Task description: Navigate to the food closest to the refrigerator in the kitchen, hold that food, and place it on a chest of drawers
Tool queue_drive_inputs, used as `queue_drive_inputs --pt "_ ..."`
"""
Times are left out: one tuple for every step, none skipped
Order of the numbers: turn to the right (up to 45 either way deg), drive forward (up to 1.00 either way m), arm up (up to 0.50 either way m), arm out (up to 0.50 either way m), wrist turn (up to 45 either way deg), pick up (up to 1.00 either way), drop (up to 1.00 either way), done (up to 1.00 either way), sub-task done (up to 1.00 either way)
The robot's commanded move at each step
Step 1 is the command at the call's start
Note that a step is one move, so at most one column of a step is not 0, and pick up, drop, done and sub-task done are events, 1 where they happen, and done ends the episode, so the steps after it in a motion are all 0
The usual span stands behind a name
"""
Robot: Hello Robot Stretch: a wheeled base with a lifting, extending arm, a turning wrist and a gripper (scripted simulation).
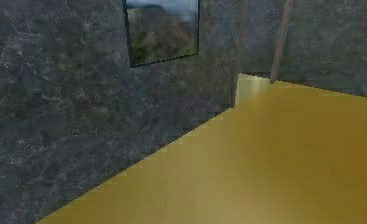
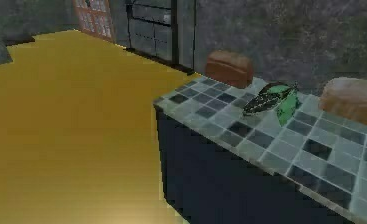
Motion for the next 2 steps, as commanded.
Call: queue_drive_inputs --pt "42.0 0.0 0.0 0.0 0.0 0.0 0.0 0.0 0.0" --pt "0.0 0.95 0.0 0.0 0.0 0.0 0.0 0.0 0.0"
